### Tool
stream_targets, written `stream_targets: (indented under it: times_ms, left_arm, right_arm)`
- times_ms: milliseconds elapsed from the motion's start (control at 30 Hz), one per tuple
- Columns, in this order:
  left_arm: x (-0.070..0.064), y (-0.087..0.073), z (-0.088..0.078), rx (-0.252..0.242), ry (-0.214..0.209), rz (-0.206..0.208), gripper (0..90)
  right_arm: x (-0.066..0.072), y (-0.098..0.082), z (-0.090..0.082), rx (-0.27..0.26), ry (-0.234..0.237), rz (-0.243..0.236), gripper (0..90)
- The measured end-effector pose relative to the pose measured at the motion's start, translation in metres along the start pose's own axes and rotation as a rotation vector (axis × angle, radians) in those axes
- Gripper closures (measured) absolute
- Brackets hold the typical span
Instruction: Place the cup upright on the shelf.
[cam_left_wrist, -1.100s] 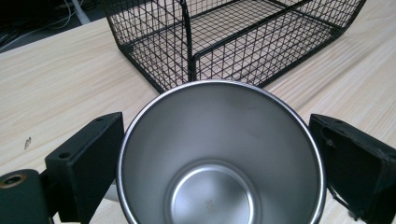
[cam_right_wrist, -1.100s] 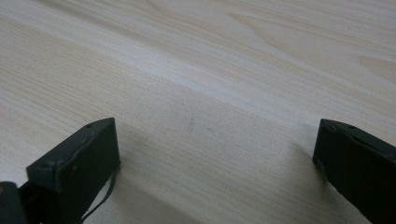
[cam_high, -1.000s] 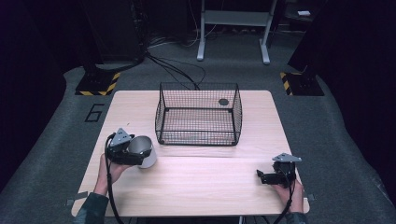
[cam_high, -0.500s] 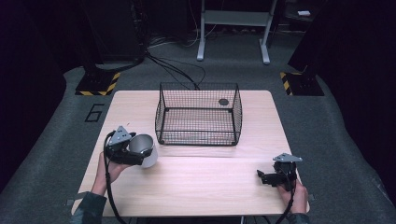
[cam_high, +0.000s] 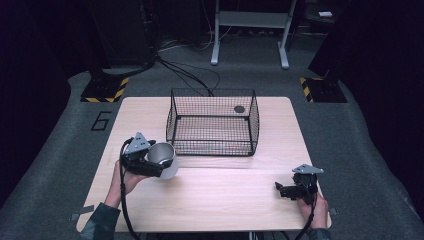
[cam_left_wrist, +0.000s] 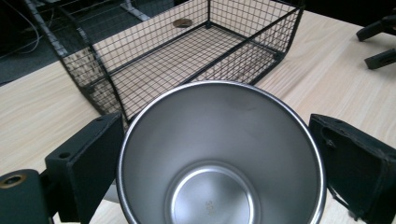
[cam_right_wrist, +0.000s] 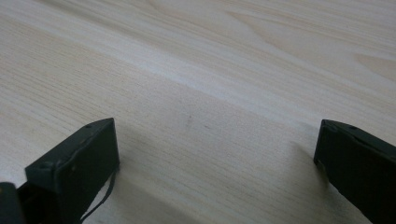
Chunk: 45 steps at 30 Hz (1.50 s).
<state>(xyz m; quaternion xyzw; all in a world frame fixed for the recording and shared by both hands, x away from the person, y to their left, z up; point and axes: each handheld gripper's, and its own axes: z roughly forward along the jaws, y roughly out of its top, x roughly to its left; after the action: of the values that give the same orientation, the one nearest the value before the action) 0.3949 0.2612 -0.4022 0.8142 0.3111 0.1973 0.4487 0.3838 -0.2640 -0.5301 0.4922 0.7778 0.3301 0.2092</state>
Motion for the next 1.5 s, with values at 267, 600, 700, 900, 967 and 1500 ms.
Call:
stream_targets:
  times_ms: [267, 600, 700, 900, 967, 1500]
  left_arm:
    - [-0.011, 0.015, 0.007, -0.008, -0.044, 0.024, 6.5]
    - [-0.018, 0.030, 0.012, -0.020, -0.073, 0.048, 6.6]
    - [-0.023, 0.038, 0.015, -0.031, -0.083, 0.055, 6.5]
    - [-0.027, 0.047, 0.018, -0.028, -0.096, 0.074, 6.5]
    - [-0.029, 0.053, 0.020, -0.029, -0.106, 0.084, 6.5]
    - [-0.028, 0.080, 0.031, -0.040, -0.134, 0.111, 6.6]
  right_arm:
    - [0.000, 0.000, 0.000, 0.000, 0.000, 0.000, 0.0]
    - [0.000, 0.000, 0.000, 0.000, 0.000, 0.000, 0.0]
    - [0.000, 0.000, 0.000, 0.000, 0.000, 0.000, 0.0]
    - [0.000, 0.000, 0.000, 0.000, 0.000, 0.000, 0.0]
    - [0.000, 0.000, 0.000, 0.000, 0.000, 0.002, 0.0]
    - [0.000, 0.000, 0.000, 0.000, 0.000, 0.000, 0.0]
